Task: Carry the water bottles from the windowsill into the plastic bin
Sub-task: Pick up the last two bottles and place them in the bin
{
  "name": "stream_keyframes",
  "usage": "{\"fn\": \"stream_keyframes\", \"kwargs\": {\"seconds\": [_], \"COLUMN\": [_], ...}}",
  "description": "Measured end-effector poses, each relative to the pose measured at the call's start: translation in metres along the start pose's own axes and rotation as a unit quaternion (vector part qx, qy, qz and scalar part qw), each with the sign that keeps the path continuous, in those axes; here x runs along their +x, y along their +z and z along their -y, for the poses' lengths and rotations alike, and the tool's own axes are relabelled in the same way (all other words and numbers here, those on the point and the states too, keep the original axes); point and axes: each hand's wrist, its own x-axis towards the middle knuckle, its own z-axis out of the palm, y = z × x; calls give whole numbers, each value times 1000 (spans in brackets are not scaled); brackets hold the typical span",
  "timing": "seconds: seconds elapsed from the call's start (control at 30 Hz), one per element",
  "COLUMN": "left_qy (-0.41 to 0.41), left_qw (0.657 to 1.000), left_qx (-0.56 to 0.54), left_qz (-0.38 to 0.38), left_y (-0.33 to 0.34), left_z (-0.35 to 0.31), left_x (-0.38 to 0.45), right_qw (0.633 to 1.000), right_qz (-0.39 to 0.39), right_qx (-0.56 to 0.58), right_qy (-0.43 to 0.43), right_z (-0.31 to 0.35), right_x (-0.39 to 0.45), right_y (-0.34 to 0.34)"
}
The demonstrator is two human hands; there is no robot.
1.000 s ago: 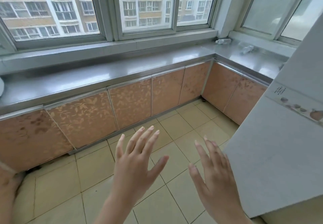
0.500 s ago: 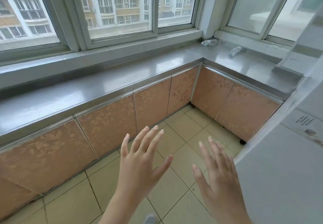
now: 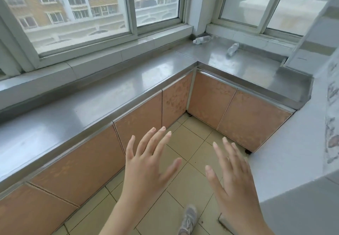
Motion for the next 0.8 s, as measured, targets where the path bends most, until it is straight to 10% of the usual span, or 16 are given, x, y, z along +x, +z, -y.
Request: {"fn": "stream_keyframes", "kwargs": {"seconds": [0.8], "left_qy": [-16], "left_qw": [998], "left_qx": [17], "left_qz": [66], "left_y": [234], "left_z": [24], "left_x": [407], "right_qw": [998], "right_qz": [47], "right_qx": [-4], "right_qy": [38], "right_z": [-195], "right_x": [418], "right_y": [62]}}
